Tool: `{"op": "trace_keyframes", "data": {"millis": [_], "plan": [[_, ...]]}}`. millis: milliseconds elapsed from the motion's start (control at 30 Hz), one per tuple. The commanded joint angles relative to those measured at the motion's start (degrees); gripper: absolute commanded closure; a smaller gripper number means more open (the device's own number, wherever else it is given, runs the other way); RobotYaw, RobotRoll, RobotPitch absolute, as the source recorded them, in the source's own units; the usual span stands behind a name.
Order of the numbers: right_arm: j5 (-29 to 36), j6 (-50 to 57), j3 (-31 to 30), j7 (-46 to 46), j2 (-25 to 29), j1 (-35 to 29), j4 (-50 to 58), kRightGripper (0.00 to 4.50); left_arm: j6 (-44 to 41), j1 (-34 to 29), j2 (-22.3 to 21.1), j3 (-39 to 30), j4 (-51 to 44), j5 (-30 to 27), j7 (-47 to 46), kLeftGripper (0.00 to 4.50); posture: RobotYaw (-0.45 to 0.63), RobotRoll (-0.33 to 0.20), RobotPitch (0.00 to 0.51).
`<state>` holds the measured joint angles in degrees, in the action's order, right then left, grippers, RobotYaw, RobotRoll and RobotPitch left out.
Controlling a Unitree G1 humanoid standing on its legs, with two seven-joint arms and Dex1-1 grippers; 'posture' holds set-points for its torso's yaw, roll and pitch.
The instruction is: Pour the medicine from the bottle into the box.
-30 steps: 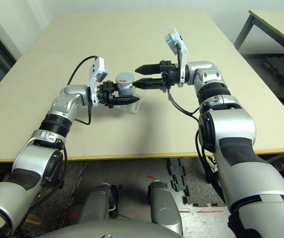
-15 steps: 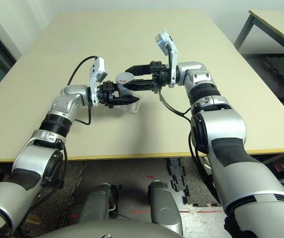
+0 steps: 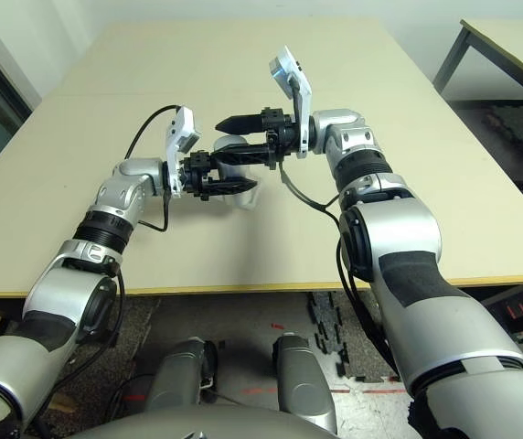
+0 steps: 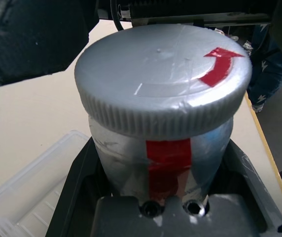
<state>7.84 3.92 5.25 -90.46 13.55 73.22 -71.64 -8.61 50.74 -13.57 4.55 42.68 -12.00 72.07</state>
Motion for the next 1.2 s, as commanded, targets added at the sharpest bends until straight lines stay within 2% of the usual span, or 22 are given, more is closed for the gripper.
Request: {"op": "trace_keyframes", "data": {"millis": [33,733,833,967,1200], "plan": [[-0.64,-0.75,-0.71,-0.35,0.37,-0.25,0.71,0.0,0.34,0.34,0.05,0.25,0.43,0.11,0.05,1.82,-0.16,0.0,0.052],[-1.41,-1.73,-1.24,0.0,0.1,-1.2,0.3,0.0,-0.53,0.51,-0.23,-0.09,-0.91,-0.47,0.12,1.82,-0.14,0.0,0.05],[-1.36,-1.67,-1.13,0.15,0.17,-1.24,0.28,0.57,-0.58,0.45,-0.16,-0.03,-0.98,-0.44,0.1,1.82,-0.15,0.0,0.051],[-1.23,-1.53,-0.97,0.2,0.31,-1.28,0.3,1.92,-0.6,0.56,0.0,0.0,-0.9,-0.43,0.09,1.82,-0.15,0.0,0.052],[1.33,2.57,1.44,-0.24,0.58,-0.65,0.14,1.92,-0.57,0.53,-0.05,0.08,-0.69,-0.32,0.17,1.82,-0.15,0.0,0.053]]}}
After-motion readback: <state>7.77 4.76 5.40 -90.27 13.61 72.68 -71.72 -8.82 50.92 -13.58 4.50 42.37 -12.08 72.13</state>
